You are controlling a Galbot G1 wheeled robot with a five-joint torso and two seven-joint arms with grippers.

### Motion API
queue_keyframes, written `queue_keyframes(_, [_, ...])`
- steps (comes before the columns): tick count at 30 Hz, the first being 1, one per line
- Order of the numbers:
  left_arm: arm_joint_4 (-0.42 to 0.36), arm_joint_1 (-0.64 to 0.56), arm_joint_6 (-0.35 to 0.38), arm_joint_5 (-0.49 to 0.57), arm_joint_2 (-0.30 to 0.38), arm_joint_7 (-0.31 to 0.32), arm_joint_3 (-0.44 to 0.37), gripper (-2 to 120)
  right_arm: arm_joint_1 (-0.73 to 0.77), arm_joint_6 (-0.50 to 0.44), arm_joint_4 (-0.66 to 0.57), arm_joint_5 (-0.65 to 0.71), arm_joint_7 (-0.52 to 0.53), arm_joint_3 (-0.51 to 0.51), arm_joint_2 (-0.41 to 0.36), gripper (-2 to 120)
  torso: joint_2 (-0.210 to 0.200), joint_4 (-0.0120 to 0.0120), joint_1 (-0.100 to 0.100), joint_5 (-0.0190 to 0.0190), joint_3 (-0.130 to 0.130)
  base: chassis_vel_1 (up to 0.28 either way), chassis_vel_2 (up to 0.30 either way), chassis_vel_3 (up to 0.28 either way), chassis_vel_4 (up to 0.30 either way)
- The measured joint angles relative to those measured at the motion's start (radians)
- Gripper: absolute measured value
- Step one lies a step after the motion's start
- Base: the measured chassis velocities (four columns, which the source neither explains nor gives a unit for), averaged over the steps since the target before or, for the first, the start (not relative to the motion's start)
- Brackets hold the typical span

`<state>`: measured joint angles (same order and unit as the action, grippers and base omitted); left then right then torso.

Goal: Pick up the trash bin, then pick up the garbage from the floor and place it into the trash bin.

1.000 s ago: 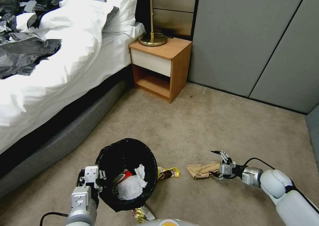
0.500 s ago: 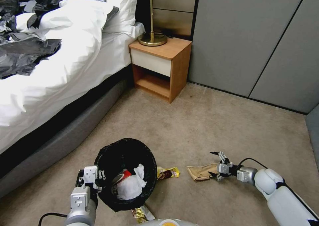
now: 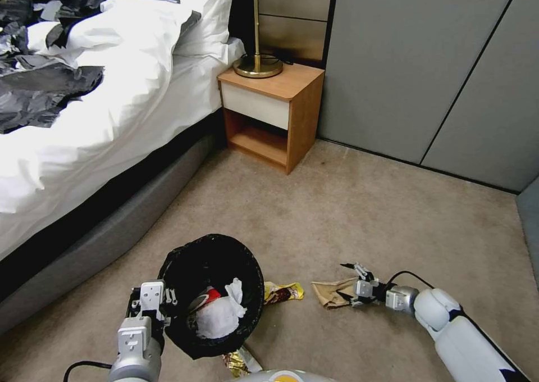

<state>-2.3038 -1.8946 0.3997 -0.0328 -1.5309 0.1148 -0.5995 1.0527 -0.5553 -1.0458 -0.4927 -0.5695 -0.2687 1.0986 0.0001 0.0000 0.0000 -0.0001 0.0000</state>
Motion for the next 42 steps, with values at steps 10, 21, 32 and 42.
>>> queue_keyframes(10, [-0.002, -0.003, -0.002, 0.000, 0.000, 0.001, -0.005, 0, 0.005, 0.003, 0.045, 0.020, -0.005, 0.016, 0.050, 34, 0.000, 0.0000, 0.000, 0.0001, 0.000, 0.000, 0.000, 0.000, 0.000])
queue_keyframes(21, [0.002, 0.005, -0.002, 0.002, -0.001, 0.001, -0.004, 0, 0.006, 0.012, 0.057, 0.071, -0.022, 0.029, 0.053, 0, 0.000, 0.0000, 0.000, 0.0001, 0.000, 0.000, 0.000, 0.000, 0.000])
queue_keyframes(32, [0.005, 0.010, 0.000, 0.014, 0.005, 0.001, -0.013, 0, 0.019, 0.010, 0.028, 0.098, -0.007, 0.019, 0.050, 0, 0.000, 0.0000, 0.000, 0.0004, 0.000, 0.000, 0.000, 0.000, 0.000])
queue_keyframes(42, [0.008, 0.015, 0.002, 0.025, 0.013, 0.000, -0.025, 0, 0.128, 0.061, -0.288, 0.447, 0.094, -0.049, 0.001, 0, 0.000, -0.0001, 0.000, 0.0003, 0.000, 0.000, 0.000, 0.000, 0.000])
